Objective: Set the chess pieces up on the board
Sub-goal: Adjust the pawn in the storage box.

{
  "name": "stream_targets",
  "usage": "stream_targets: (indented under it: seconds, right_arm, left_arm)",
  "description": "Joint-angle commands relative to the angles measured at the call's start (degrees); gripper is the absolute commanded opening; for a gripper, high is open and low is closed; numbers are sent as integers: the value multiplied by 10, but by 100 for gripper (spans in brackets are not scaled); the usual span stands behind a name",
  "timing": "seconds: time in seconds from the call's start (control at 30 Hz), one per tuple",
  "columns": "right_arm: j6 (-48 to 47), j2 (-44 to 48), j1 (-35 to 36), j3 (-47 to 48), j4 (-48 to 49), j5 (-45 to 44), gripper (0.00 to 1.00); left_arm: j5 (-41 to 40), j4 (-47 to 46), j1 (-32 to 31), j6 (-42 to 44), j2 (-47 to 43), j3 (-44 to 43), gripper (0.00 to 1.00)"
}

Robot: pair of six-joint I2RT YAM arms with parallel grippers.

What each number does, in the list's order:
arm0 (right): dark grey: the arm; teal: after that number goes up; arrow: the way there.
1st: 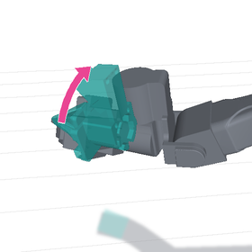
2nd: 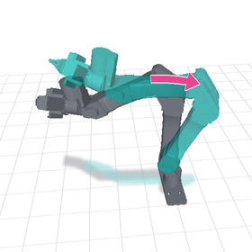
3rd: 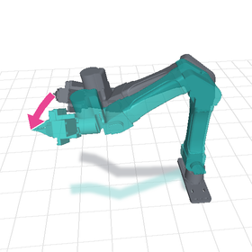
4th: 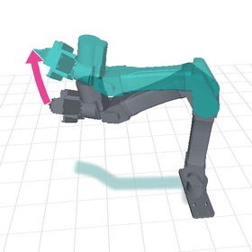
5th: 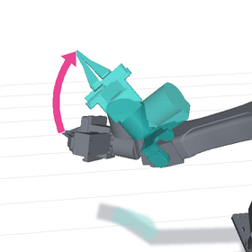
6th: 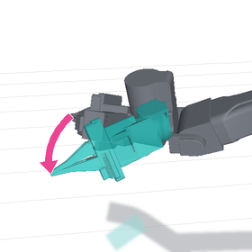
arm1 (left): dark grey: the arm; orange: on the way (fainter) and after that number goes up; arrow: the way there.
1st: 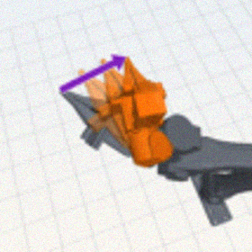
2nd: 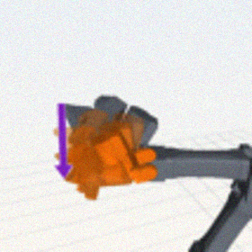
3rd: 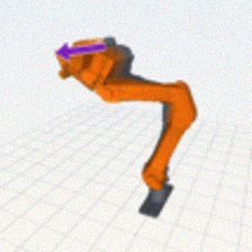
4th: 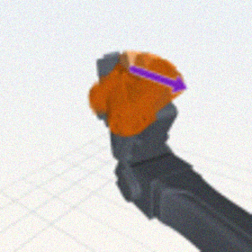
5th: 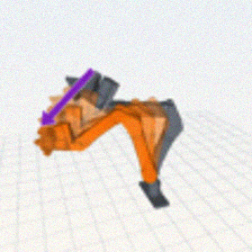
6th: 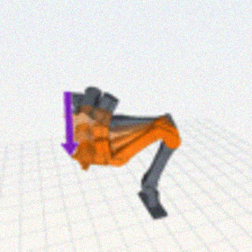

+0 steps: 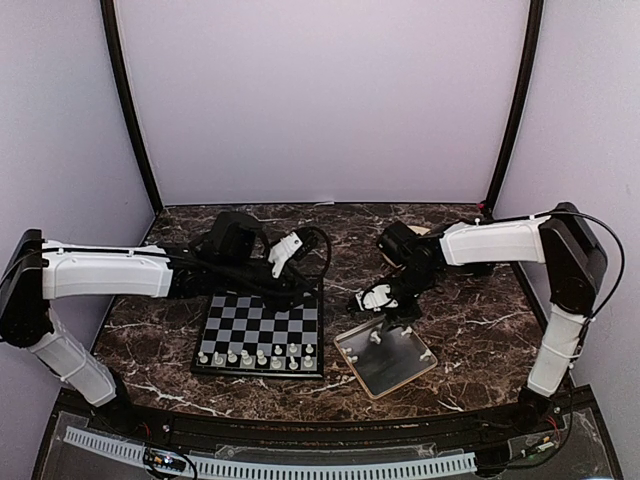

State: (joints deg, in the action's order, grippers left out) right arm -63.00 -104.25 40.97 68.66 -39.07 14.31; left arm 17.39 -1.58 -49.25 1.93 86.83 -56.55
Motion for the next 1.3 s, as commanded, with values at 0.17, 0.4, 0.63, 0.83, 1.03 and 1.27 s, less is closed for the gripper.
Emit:
stream_targets:
  seconds: [0.17,0.4,0.63,0.83,1.03,1.27]
  right_arm:
    - [26,-9,11,48,-49,12,47]
    - [105,78,-47,-11,-41,70,47]
    - [208,177,-129,-106,23,109,47]
    - [272,246,-159,-194,100,102,47]
    - [287,280,-202,-208,114,112,48]
    - [287,281,-211,-214,115,125,48]
  left_arm:
    - [18,-16,4,15,-33,22,37]
    - [67,-2,-28,111,34,-15,38]
    - [15,54,-91,129,183,-153,38]
    - [-32,41,-141,96,258,-189,38]
    - [-92,42,-156,62,304,-208,38]
    - [-105,48,-156,68,335,-220,36]
